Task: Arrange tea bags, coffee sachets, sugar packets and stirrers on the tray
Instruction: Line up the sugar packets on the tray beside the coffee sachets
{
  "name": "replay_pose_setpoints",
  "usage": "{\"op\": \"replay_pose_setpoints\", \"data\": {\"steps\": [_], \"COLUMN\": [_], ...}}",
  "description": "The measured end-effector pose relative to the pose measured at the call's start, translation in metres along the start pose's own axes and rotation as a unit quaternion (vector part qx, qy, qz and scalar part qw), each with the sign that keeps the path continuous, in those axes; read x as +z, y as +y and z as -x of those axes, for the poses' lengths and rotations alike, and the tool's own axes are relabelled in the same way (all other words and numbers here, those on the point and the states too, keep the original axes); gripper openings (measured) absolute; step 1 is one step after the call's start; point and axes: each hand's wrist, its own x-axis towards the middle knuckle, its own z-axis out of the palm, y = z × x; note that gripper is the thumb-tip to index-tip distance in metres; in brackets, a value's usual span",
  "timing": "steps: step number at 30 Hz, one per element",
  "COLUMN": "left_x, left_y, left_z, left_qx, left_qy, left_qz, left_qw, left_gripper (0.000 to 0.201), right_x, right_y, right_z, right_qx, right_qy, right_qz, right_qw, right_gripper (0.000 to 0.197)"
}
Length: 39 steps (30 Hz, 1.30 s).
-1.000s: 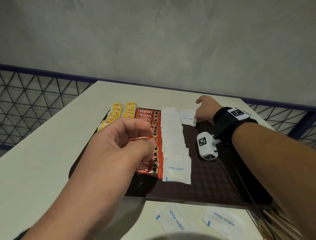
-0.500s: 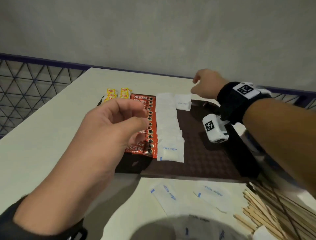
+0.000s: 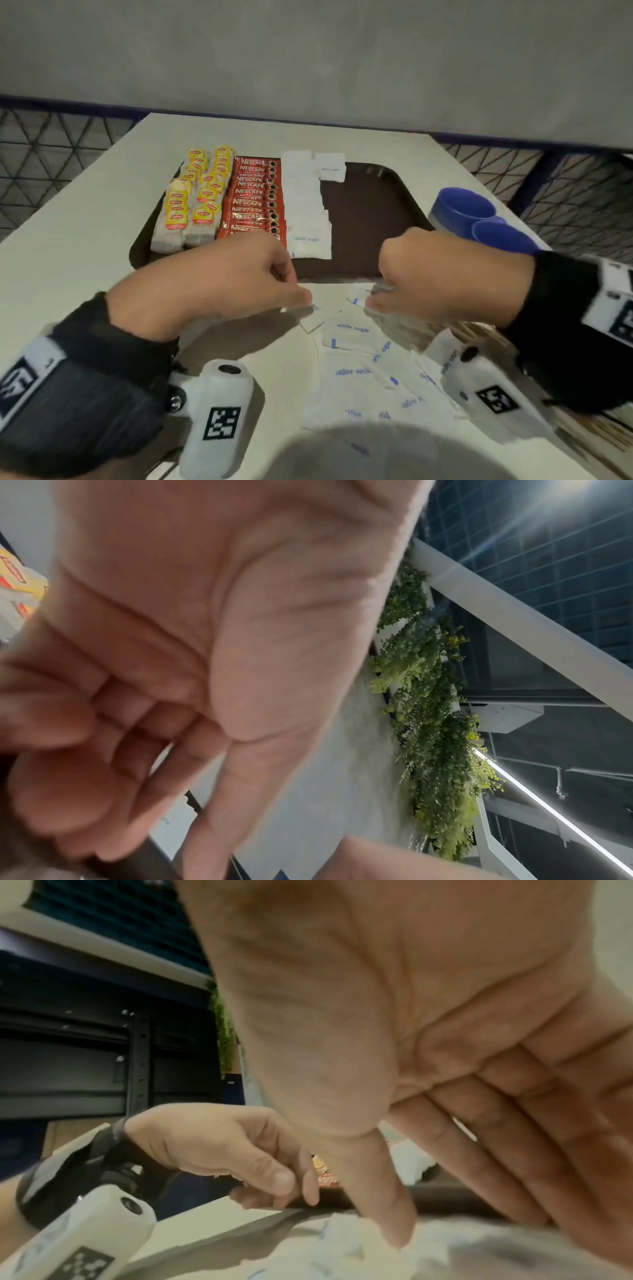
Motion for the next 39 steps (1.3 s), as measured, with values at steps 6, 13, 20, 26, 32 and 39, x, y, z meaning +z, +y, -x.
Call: {"op": "replay_pose_setpoints", "data": {"steps": [6,13,20,26,32,39], "left_x": [0.002,0.007,0.005,0.006,0.008,0.011], "left_y": [-0.004,0.000,-0.002,-0.004,-0.007,-0.007], "left_z": [-0.005,-0.009,-0.008,-0.006,-0.009,-0.010], "left_qx": [-0.056,-0.041,-0.011,0.031,0.026,0.057], "left_qy": [0.041,0.030,0.034,-0.039,-0.014,-0.003], "left_qz": [-0.028,-0.087,-0.076,-0.067,-0.084,0.009], "left_qw": [0.997,0.995,0.996,0.997,0.996,0.998], "left_gripper": [0.040,0.029,0.038,0.063,0.041,0.006], "right_x": [0.020,0.019,0.004,-0.006,0.011,0.014], "right_y": [-0.009,-0.009,-0.004,-0.001,-0.006,-0.008], "right_z": [-0.004,0.002,0.007,0.003,-0.004,-0.013], "right_qx": [-0.001,-0.009,-0.031,-0.061,-0.054,-0.009], "right_qy": [0.025,0.031,-0.022,0.002,-0.066,-0.017], "right_qz": [-0.053,-0.094,-0.215,-0.368,-0.720,-0.861], "right_qw": [0.998,0.995,0.976,0.928,0.688,0.509], "right_gripper": [0.039,0.026,0.019,0.021,0.032,0.038]}}
